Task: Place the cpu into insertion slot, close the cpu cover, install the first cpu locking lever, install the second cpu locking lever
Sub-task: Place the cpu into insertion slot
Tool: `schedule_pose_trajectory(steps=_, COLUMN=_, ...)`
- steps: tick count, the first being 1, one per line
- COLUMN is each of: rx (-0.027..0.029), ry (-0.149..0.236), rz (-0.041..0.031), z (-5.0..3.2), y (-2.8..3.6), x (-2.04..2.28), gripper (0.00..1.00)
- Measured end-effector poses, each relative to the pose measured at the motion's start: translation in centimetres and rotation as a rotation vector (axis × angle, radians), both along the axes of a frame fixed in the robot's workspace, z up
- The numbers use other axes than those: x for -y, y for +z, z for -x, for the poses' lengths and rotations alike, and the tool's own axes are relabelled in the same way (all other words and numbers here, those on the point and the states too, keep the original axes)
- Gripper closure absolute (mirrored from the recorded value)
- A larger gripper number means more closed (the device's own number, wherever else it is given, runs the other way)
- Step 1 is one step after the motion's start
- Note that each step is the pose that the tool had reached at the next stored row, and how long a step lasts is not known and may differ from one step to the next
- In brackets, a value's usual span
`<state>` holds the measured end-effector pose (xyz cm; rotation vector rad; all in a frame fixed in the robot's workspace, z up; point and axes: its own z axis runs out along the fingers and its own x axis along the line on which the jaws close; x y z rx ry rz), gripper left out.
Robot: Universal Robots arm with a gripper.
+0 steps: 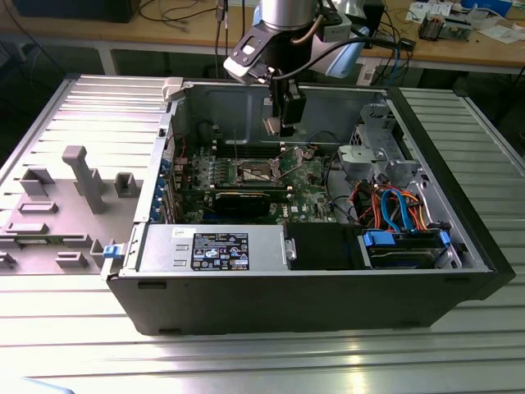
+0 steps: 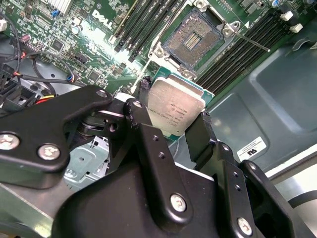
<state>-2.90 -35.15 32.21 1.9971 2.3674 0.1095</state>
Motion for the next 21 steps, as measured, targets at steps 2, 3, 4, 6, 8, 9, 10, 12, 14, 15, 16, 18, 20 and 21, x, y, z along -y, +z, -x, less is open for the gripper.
schedule_pose_trajectory(steps=2, rx=-0.0001, ry=-0.001, rz=0.0, z=0.0, y=-0.03, x=0.0, gripper=0.46)
schedule_pose_trajectory(steps=3, rx=-0.0001, ry=-0.001, rz=0.0, z=0.0, y=-0.04, x=0.0, gripper=0.46)
schedule_pose_trajectory(steps=4, rx=-0.0001, ry=-0.001, rz=-0.0001, z=0.0, y=-0.05, x=0.0, gripper=0.46)
schedule_pose_trajectory(steps=6, rx=-0.0001, ry=-0.005, rz=0.0, z=0.02, y=-0.16, x=0.0, gripper=0.46)
schedule_pose_trajectory(steps=8, rx=-0.0002, ry=-0.01, rz=-0.0001, z=0.05, y=-0.26, x=0.0, gripper=0.46)
schedule_pose_trajectory(steps=9, rx=-0.0002, ry=-0.014, rz=-0.0001, z=0.06, y=-0.31, x=0.0, gripper=0.46)
schedule_pose_trajectory(steps=10, rx=-0.0002, ry=-0.017, rz=-0.0001, z=0.07, y=-0.38, x=0.0, gripper=0.46)
schedule_pose_trajectory(steps=12, rx=-0.0011, ry=-0.035, rz=-0.0001, z=0.08, y=-0.57, x=0.0, gripper=0.46)
schedule_pose_trajectory(steps=14, rx=-0.0025, ry=-0.051, rz=0.0, z=0.08, y=-0.75, x=0.0, gripper=0.46)
schedule_pose_trajectory(steps=15, rx=-0.0037, ry=-0.06, rz=0.0, z=0.09, y=-0.87, x=0.0, gripper=0.46)
schedule_pose_trajectory(steps=16, rx=-0.0044, ry=-0.065, rz=0.0, z=0.09, y=-0.94, x=0.0, gripper=0.46)
schedule_pose_trajectory(steps=18, rx=-0.0076, ry=-0.076, rz=0.0001, z=0.09, y=-1.08, x=0.0, gripper=0.46)
schedule_pose_trajectory(steps=20, rx=-0.0098, ry=-0.079, rz=0.0004, z=0.1, y=-1.12, x=0.0, gripper=0.46)
schedule_pose_trajectory(steps=21, rx=-0.0099, ry=-0.079, rz=0.0004, z=0.1, y=-1.12, x=0.0, gripper=0.46)
